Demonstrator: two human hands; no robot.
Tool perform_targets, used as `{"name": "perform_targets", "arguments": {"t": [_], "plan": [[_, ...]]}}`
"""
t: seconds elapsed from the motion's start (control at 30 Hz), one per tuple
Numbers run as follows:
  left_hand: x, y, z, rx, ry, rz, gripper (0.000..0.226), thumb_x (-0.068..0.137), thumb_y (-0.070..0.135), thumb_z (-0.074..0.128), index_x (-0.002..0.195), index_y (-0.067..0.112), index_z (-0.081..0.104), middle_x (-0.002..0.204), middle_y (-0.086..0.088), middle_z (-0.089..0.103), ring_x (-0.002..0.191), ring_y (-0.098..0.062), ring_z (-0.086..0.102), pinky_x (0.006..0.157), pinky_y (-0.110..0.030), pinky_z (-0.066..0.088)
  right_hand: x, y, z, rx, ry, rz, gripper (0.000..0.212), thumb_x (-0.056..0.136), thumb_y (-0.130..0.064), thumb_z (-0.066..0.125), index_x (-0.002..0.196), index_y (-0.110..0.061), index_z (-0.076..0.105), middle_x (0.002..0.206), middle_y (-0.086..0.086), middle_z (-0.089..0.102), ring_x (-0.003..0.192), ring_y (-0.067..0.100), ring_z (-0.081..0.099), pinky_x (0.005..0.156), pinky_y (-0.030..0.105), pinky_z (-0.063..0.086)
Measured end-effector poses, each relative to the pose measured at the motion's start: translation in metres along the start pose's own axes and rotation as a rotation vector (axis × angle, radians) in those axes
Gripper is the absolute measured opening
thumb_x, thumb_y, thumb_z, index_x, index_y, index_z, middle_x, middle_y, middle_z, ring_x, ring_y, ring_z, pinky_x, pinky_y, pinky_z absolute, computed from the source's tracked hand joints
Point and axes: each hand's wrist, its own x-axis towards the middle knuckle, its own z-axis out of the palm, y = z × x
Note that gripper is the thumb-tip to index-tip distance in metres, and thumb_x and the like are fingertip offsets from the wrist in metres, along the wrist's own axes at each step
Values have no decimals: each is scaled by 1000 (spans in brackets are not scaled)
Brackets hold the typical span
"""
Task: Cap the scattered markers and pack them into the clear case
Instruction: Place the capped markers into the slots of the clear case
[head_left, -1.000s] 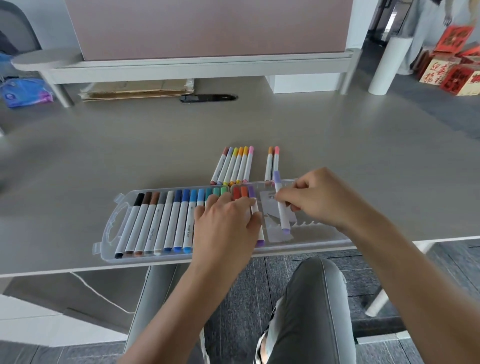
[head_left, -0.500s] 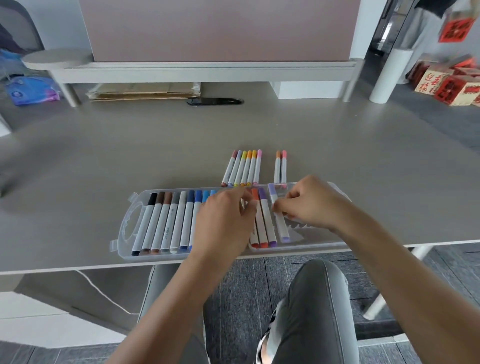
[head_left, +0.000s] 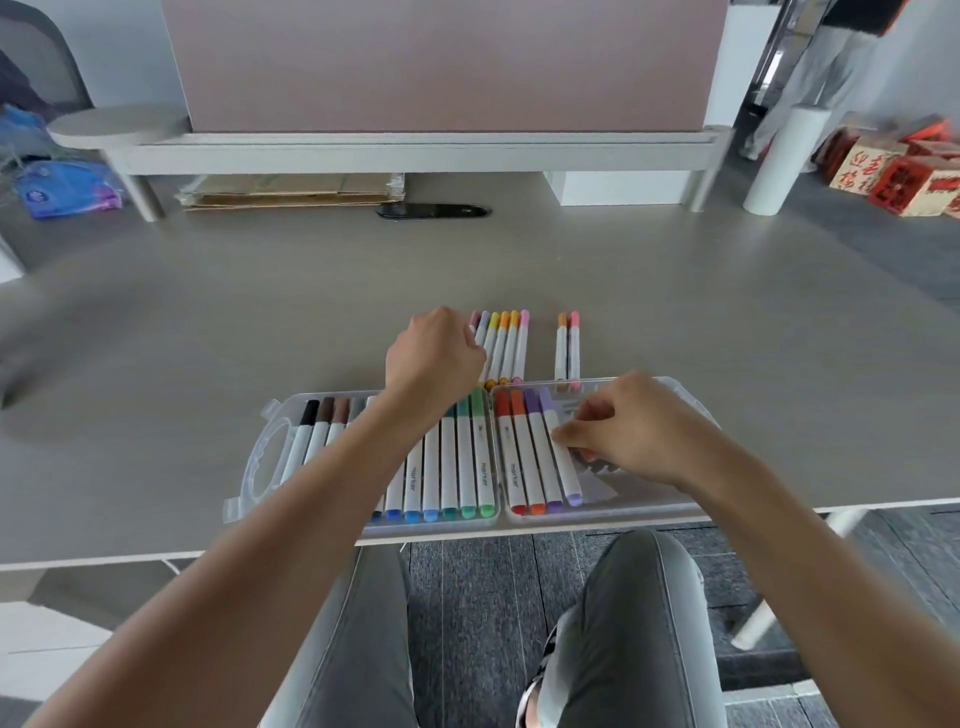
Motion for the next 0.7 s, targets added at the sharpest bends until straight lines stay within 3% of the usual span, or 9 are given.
{"name": "perform_targets", "arguments": {"t": [0.27,0.47,0.53,0.6,0.7], "plan": [[19,7,9,62,-12,-17,10,86,13,57,86,14,66,81,-5,67,71,-24,62,57,-31,46,6,10,4,-61,28,-37,26,91,-42,77,72,-24,76,65,-12,74,61,6,71,66,29,54],[24,12,8,85,-14,-17,17,88,8,56,73,15,59,73,-5,60,65,-22,57,50,-28,36,9,15,3,-46,33,-47,31,91,-45,76,70,-22,75,64,-12,74,63,8,71,73,34,57],[28,11,10,96,-16,-19,13,89,11,57,77,13,63,73,-5,61,63,-20,57,49,-27,36,12,20,0,-23,70,-40,34,92,-46,73,69,-21,73,57,-13,70,53,1,64,65,30,52],[32,10,12,109,-30,-24,11,90,17,61,82,12,66,75,-5,65,63,-20,60,49,-27,38,18,24,-5,2,140,-60,37,93,-46,72,68,-20,72,56,-6,69,41,3,54,56,31,49],[37,10,15,149,-48,-35,13,91,26,65,87,14,66,77,-4,65,66,-21,63,51,-29,42,26,23,-13,45,200,-108,37,93,-45,72,71,-16,73,67,9,73,43,11,46,51,30,43]]}}
